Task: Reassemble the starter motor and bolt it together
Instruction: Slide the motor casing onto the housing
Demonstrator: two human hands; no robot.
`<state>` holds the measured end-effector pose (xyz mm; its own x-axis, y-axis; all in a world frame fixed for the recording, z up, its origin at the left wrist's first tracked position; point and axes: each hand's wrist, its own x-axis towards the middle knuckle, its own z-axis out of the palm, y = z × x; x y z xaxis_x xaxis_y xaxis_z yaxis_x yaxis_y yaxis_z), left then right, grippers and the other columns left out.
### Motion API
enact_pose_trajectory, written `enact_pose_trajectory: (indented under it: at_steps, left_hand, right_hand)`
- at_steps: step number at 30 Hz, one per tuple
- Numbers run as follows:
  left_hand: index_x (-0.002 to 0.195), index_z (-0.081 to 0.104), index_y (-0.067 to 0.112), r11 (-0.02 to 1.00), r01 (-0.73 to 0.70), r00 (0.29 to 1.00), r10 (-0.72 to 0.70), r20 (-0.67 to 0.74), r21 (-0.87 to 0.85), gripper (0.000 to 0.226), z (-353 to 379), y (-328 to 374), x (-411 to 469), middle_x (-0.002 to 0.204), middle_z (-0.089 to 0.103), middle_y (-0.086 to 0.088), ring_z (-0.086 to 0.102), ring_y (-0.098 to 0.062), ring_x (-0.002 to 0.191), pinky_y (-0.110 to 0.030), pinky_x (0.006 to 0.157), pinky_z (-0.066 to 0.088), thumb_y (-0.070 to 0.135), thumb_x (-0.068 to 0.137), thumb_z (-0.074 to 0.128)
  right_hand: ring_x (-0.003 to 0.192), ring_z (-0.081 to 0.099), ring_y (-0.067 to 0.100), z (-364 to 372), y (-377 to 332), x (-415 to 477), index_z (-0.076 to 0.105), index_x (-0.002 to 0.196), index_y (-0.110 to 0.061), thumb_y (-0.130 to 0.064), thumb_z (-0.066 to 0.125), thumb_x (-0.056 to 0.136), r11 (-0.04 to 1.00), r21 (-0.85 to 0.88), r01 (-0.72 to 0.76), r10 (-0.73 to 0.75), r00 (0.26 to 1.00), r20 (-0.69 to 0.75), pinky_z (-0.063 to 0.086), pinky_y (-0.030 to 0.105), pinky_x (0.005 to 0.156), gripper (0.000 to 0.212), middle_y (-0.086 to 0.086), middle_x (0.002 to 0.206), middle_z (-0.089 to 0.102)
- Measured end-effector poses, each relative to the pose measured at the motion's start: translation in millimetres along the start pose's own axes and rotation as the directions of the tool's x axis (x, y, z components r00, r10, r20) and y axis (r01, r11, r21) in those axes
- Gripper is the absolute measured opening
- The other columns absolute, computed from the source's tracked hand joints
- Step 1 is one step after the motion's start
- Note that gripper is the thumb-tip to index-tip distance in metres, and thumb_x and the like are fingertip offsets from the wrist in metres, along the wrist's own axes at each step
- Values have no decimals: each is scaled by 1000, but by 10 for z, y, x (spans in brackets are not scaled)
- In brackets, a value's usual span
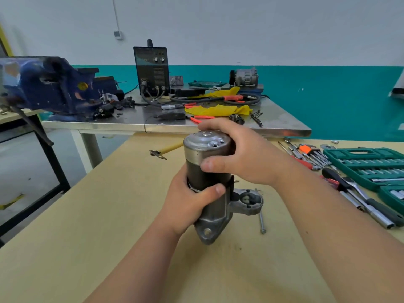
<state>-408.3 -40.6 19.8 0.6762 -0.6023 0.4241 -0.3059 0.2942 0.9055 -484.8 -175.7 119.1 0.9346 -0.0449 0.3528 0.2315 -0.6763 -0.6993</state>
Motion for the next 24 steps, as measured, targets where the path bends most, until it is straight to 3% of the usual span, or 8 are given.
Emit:
enact_pose_trajectory:
  at_steps: [5,9,13,18,21,24]
  left_hand:
    - [115,62,12,1000,19,999,-19,36,-12,62,-3,17,10,102,73,-10,70,-31,96,-44,79,58,41,62,76]
    - [111,63,18,999,44,996,-41,74,-33,56,3,38,-2,100,74,-3,71,-23,94,-29,74,55,40,60,75]
    - [118,57,2,988,87,988,-70,134,-125,66,12,71,-13,96,73,-6,72,-21,87,-27,70,56,36,63,72]
    - [114,60,5,991,81,991,-69,111,-105,63,59,101,-20,97,73,-8,71,-23,87,-27,70,55,40,64,72]
    - [112,62,8,992,78,993,-69,93,-95,60,86,101,-20,97,73,-8,72,-23,87,-27,69,55,40,63,73]
    - [110,64,11,993,75,995,-68,71,-95,57,92,101,-31,95,74,-5,72,-22,85,-27,68,55,41,62,75]
  right_hand:
    - [99,57,-9,44,-15,-38,49,124,-43,-52,69,69,999,32,6,-5,999,-48,46,8,74,59,-19,117,56]
    - [100,60,-3,-30,-33,-47,53,120,-36,-42,72,68,993,118,-7,6,1000,11,49,13,79,56,-15,114,60]
    - [99,62,3,0,-7,-50,58,118,-31,-37,77,64,982,189,9,-10,1000,6,50,17,78,57,-8,113,62]
    - [92,64,1,79,59,-68,62,115,-33,-56,71,66,979,204,15,20,986,-167,52,18,73,55,-13,105,65]
    - [92,64,0,85,57,-79,62,113,-36,-74,67,59,981,193,28,8,983,-181,51,18,73,67,-15,105,65]
    - [98,61,0,81,30,-60,61,109,-41,-94,48,49,988,156,17,7,989,-147,52,21,81,81,-16,109,63]
